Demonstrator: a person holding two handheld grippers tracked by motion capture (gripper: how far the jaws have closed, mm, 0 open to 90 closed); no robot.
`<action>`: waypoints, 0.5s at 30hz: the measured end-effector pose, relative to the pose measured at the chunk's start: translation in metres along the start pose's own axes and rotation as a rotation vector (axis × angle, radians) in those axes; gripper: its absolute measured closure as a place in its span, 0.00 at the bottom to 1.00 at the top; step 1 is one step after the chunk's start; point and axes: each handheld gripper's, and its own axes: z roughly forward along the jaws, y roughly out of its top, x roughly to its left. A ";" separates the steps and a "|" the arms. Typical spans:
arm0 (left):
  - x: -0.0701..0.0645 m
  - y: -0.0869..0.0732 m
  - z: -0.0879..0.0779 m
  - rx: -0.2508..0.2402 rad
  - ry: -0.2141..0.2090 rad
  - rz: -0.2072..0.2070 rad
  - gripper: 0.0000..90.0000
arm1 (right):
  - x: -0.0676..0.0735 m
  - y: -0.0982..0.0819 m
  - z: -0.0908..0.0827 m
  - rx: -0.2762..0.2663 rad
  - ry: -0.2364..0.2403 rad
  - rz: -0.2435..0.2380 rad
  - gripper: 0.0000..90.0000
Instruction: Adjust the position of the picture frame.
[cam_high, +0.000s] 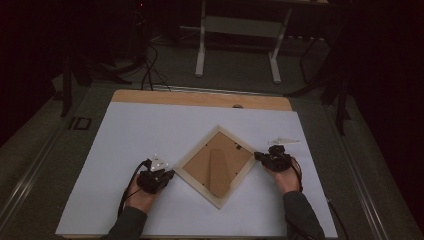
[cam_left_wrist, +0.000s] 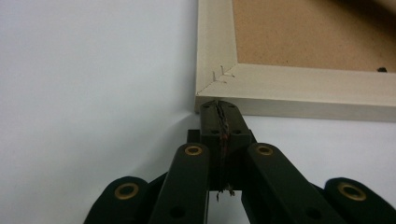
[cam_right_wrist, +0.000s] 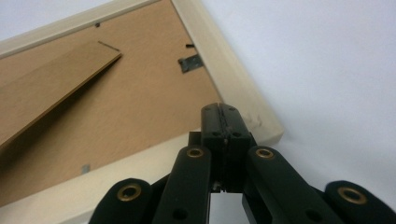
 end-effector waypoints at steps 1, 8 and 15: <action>0.001 0.001 0.001 0.000 -0.001 -0.006 1.00 | -0.001 0.001 0.001 -0.002 -0.002 0.006 1.00; 0.005 0.004 0.006 -0.016 -0.011 -0.043 1.00 | -0.011 0.009 0.008 -0.009 -0.044 0.041 1.00; 0.006 0.005 0.009 -0.030 -0.008 -0.060 1.00 | -0.018 0.012 0.018 -0.006 -0.082 0.080 1.00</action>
